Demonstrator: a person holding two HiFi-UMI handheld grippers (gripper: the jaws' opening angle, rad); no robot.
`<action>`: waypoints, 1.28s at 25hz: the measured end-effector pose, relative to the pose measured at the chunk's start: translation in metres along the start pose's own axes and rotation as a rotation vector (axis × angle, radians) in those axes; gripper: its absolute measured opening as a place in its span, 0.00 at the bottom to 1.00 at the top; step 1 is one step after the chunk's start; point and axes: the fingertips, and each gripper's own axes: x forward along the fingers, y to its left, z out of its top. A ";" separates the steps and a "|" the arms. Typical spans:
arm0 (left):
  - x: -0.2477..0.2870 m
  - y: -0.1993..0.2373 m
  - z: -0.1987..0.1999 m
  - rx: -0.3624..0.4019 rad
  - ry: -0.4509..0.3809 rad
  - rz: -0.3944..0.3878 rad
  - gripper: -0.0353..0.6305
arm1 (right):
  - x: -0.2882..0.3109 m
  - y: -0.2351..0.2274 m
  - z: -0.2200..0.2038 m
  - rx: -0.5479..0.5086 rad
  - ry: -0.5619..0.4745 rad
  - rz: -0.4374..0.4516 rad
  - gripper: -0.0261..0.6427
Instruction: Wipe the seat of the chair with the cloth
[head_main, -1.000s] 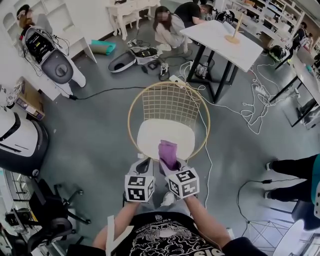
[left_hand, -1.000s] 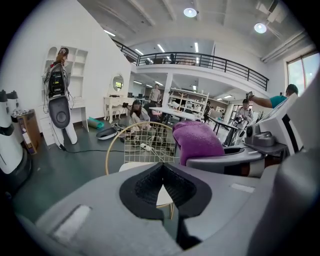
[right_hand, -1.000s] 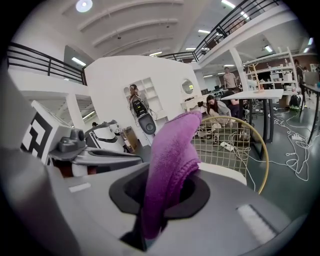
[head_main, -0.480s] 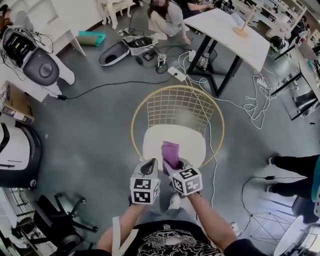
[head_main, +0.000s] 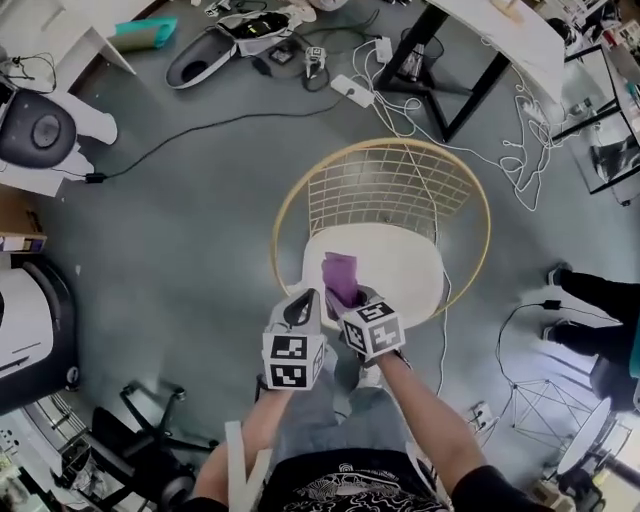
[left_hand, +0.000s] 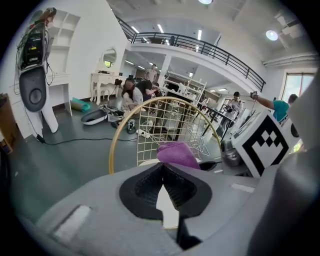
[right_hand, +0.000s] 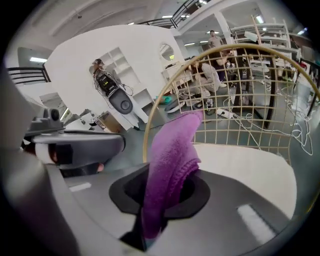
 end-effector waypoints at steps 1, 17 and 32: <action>0.005 0.005 -0.002 0.003 0.011 -0.006 0.06 | 0.011 -0.003 -0.001 0.014 0.012 0.002 0.13; 0.042 0.042 -0.030 0.017 0.127 0.006 0.06 | 0.119 -0.015 -0.029 0.163 0.115 0.107 0.13; 0.062 0.031 -0.025 0.041 0.166 0.052 0.06 | 0.125 -0.043 -0.016 0.244 0.089 0.149 0.13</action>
